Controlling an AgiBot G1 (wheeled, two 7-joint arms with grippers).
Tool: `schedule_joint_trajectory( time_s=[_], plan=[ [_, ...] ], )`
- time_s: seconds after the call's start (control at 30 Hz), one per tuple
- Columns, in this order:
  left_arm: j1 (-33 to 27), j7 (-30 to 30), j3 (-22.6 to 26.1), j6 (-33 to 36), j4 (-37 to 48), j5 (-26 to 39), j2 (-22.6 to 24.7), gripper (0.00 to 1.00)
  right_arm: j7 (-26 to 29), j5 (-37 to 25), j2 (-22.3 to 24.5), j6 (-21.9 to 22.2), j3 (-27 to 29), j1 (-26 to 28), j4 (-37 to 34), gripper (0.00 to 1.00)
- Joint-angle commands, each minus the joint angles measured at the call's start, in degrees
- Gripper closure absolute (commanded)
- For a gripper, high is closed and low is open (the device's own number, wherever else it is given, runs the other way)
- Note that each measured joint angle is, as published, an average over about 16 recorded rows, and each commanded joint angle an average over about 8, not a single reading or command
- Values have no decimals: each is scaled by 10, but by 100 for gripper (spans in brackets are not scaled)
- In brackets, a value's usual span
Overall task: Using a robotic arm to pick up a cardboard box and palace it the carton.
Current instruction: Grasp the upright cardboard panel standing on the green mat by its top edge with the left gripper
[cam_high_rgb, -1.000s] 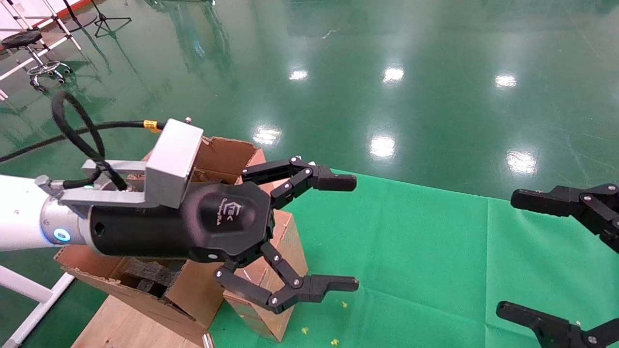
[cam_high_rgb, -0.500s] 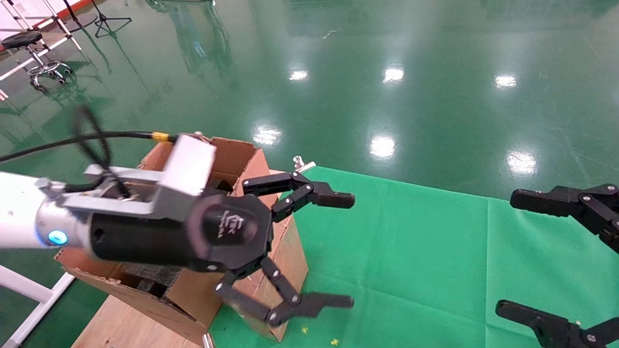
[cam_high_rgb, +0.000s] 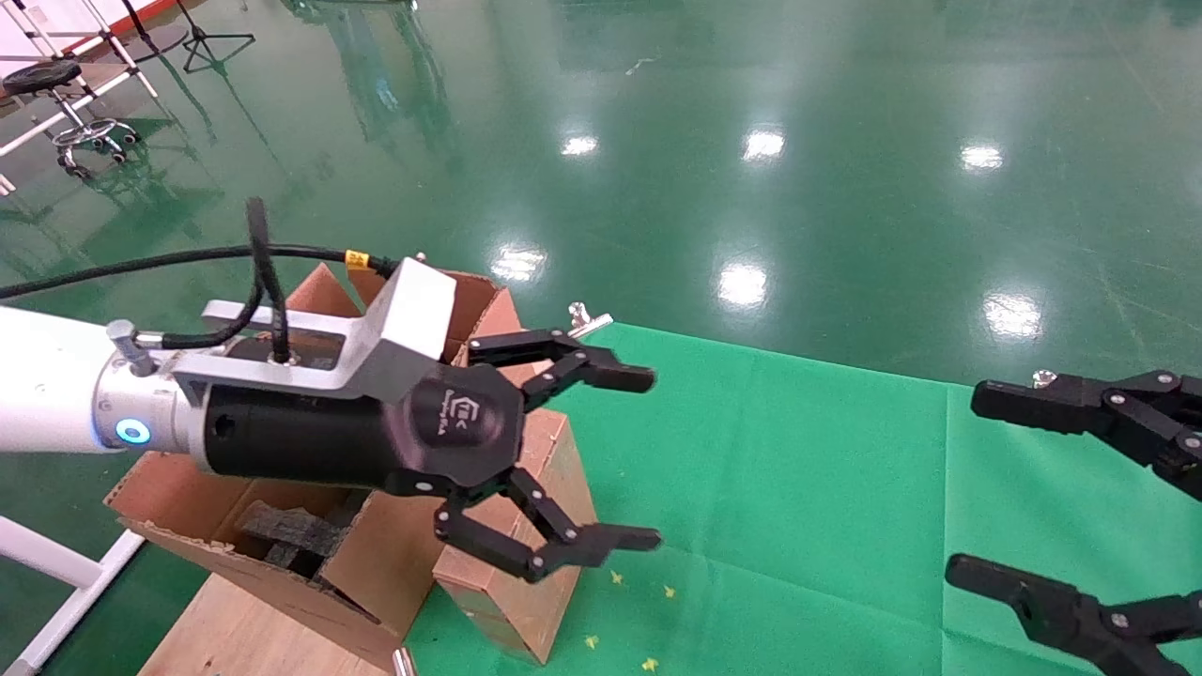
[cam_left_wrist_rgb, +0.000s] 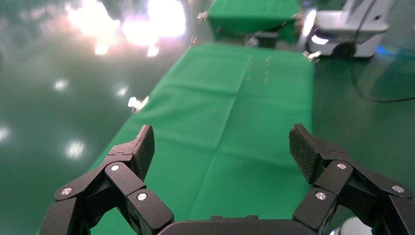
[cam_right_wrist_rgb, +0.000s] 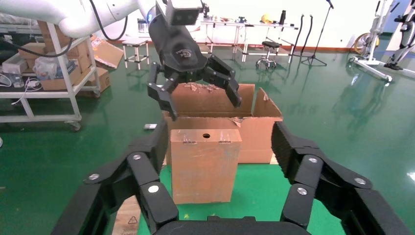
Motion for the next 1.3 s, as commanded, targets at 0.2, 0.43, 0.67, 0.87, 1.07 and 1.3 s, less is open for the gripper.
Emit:
schedule_joint_trajectory(
  time_s=[0.2, 0.43, 0.67, 0.87, 1.07, 1.3],
  plan=[
    [-63, -67, 39, 1, -18, 113, -8, 0, 0, 0, 0, 0, 0, 0, 0, 100],
    [-178, -168, 99, 37, -21, 265, 10, 0, 0, 0, 0, 0, 0, 0, 0, 100],
    [-228, -342, 151, 48, -16, 321, 19, 0, 0, 0, 0, 0, 0, 0, 0, 100],
    [-226, -472, 170, 37, -14, 310, 19, 0, 0, 0, 0, 0, 0, 0, 0, 100],
    [-238, -534, 197, 43, -16, 332, 30, 0, 0, 0, 0, 0, 0, 0, 0, 100],
    [-261, -580, 248, 52, -17, 352, 50, 0, 0, 0, 0, 0, 0, 0, 0, 100]
  ],
)
